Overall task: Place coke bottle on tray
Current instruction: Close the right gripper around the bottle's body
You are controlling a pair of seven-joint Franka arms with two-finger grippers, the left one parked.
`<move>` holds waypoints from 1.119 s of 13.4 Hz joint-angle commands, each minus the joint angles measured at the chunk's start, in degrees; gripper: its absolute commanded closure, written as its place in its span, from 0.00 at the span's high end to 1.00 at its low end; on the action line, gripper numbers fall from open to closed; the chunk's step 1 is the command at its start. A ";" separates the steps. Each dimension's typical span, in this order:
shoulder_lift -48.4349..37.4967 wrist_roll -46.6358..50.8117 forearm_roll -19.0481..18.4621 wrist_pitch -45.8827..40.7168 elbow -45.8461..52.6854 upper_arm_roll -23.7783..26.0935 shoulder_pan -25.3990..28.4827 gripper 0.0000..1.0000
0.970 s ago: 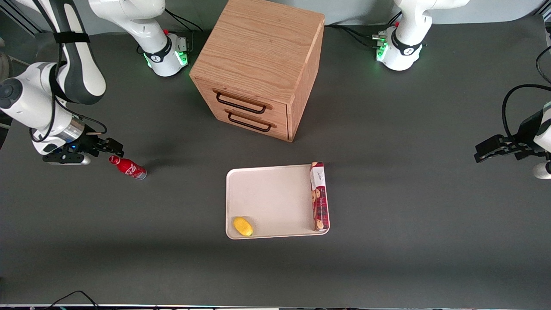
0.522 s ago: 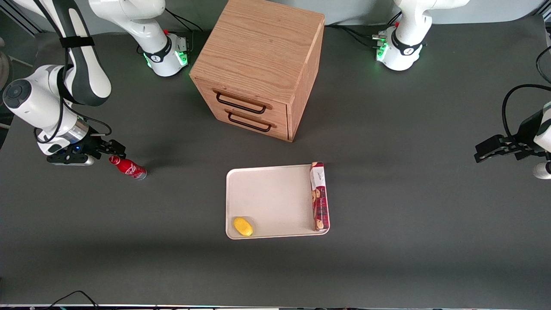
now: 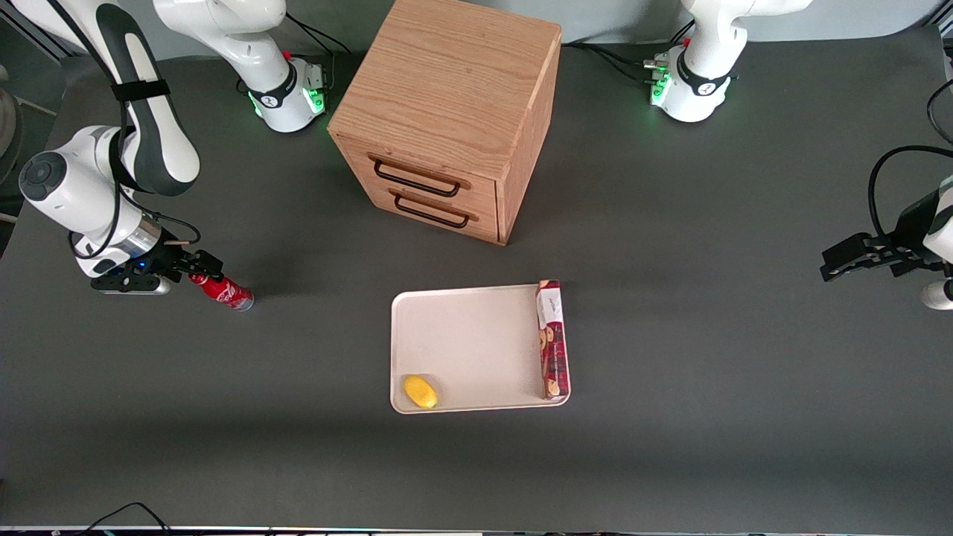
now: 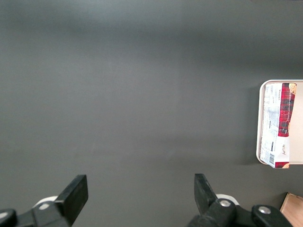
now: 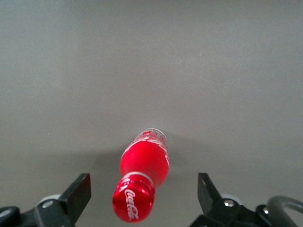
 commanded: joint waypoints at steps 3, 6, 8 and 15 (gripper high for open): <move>1.68 -2.09 1.92 1.01 1.72 -0.01 0.46 0.85; 1.68 -2.61 1.83 0.92 1.81 -0.01 0.55 0.20; 1.59 -3.23 1.92 0.66 1.90 0.08 0.55 0.00; 1.33 -4.20 1.83 -5.45 7.06 0.26 0.64 0.00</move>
